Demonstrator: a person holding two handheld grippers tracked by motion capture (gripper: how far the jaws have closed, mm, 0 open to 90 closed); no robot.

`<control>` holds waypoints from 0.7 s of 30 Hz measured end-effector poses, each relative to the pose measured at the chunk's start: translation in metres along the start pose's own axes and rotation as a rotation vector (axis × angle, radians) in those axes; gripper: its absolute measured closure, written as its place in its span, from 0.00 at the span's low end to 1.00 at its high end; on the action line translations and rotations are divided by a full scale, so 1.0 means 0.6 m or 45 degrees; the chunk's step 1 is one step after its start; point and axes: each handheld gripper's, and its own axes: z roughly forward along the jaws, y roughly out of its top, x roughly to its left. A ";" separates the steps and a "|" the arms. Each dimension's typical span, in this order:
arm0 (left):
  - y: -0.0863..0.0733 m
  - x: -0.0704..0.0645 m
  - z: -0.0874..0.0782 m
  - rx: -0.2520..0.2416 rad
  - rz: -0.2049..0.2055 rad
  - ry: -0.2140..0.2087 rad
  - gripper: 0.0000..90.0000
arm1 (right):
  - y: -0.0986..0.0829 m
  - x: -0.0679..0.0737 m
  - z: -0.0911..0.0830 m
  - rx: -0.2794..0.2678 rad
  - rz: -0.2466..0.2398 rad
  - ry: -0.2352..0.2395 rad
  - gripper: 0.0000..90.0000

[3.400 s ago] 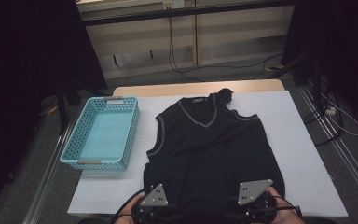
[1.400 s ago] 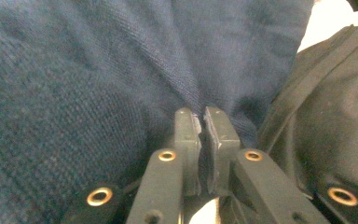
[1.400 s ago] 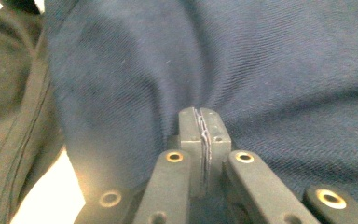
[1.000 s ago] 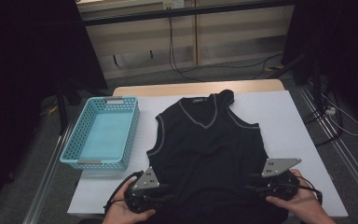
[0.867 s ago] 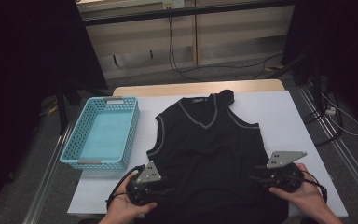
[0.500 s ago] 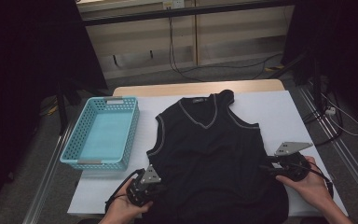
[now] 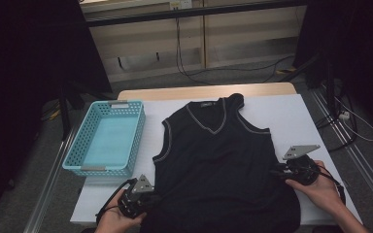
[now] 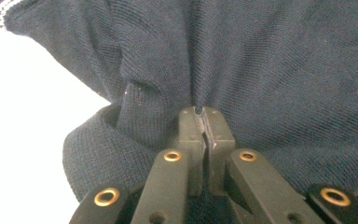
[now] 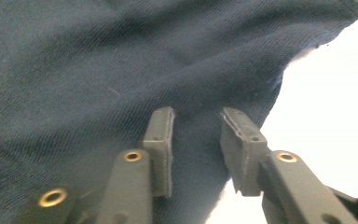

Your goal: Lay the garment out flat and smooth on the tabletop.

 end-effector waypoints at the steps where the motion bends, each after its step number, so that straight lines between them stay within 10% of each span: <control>1: 0.000 0.001 0.000 -0.002 0.000 -0.001 0.98 | 0.000 0.001 -0.001 0.007 -0.002 0.014 0.86; 4: -0.001 0.003 -0.001 -0.012 -0.016 -0.016 0.97 | -0.004 0.002 -0.005 0.006 -0.006 0.032 1.00; 21: 0.000 0.006 -0.005 -0.024 -0.008 -0.026 0.90 | -0.075 0.013 -0.082 0.031 -0.015 0.012 1.00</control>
